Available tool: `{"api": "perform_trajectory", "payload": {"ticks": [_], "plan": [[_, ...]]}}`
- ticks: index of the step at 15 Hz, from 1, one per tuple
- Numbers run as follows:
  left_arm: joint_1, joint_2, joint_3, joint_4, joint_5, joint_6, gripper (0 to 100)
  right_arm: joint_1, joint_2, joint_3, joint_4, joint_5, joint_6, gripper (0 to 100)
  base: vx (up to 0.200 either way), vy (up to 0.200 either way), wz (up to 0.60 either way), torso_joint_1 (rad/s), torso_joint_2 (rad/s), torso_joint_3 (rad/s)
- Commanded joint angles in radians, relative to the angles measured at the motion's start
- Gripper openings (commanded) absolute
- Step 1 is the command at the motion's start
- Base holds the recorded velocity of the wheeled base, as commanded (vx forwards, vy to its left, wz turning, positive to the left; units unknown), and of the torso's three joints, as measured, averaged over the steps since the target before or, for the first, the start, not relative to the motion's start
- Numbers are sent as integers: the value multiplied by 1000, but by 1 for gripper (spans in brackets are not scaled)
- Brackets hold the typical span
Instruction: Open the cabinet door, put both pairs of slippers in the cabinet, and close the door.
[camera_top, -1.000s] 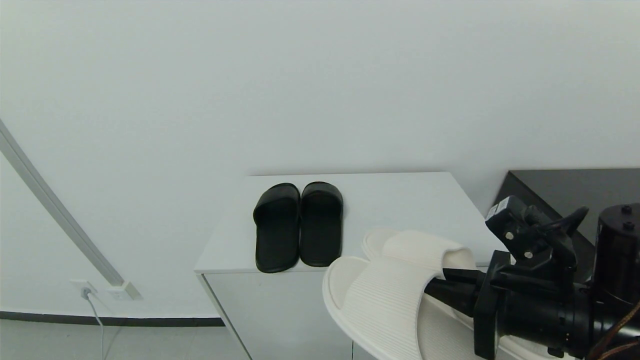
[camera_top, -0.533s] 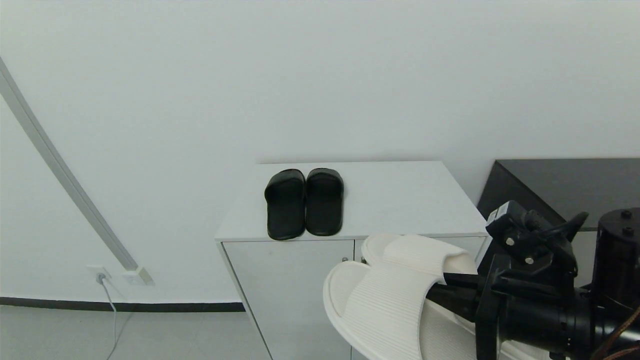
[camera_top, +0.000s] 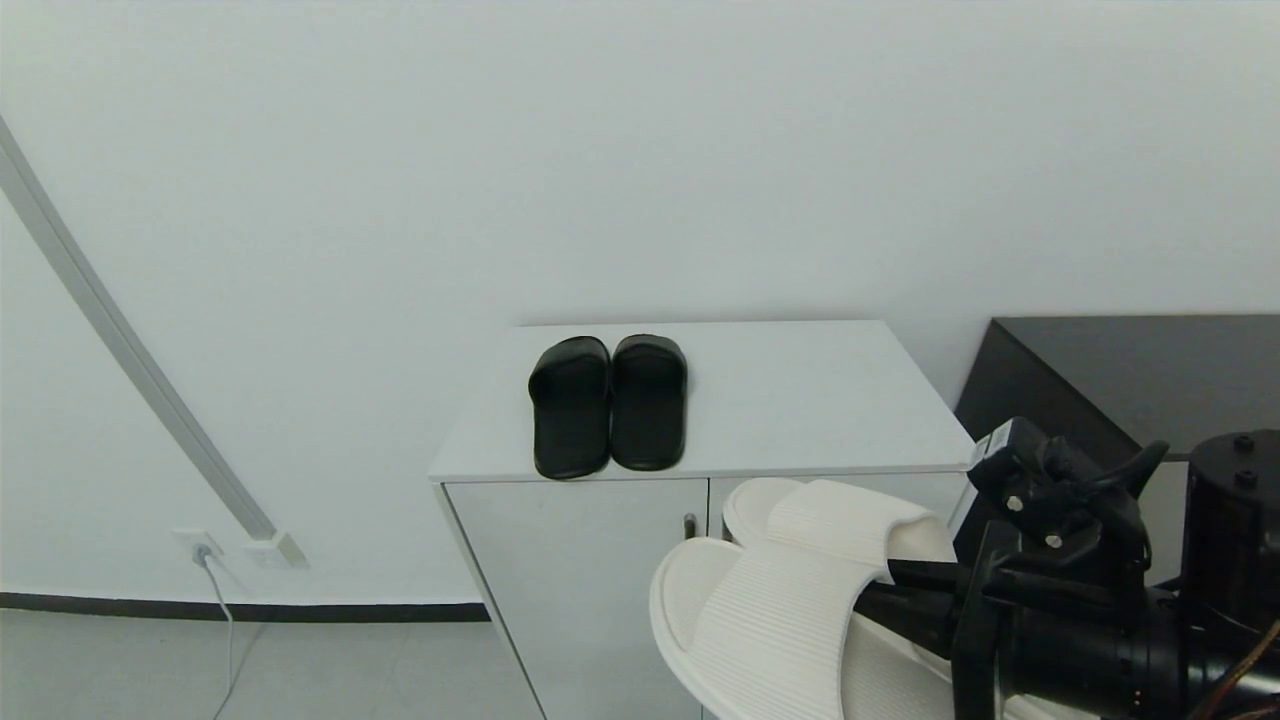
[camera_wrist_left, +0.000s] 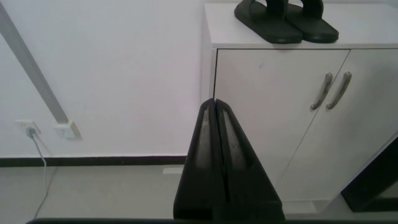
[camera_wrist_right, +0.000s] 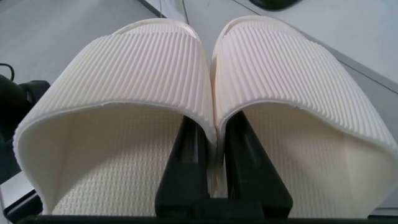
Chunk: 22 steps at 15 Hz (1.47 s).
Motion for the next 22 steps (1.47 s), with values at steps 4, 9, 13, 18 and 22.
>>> {"api": "perform_trajectory", "payload": {"ticks": [4, 9, 13, 18, 22], "plan": [[0, 1, 0, 0, 0, 2, 0, 0, 6, 2, -1, 1, 0, 0, 0, 0, 0, 0, 0, 0], [0, 1, 1, 0, 0, 2, 0, 0, 7, 5, -2, 1, -2, 0, 0, 0, 0, -46, 107, 58], [0, 1, 0, 0, 0, 4, 0, 5, 6, 14, -2, -1, -2, 0, 0, 0, 0, -183, 436, 245], [0, 1, 0, 1, -3, 2, 100, 14, 6, 20, -2, -1, -4, 0, 0, 0, 0, -227, 548, 320], [0, 1, 0, 1, -1, 4, 100, 14, 3, 31, -4, -2, -23, 0, 0, 0, 0, -202, 525, 312]]}}
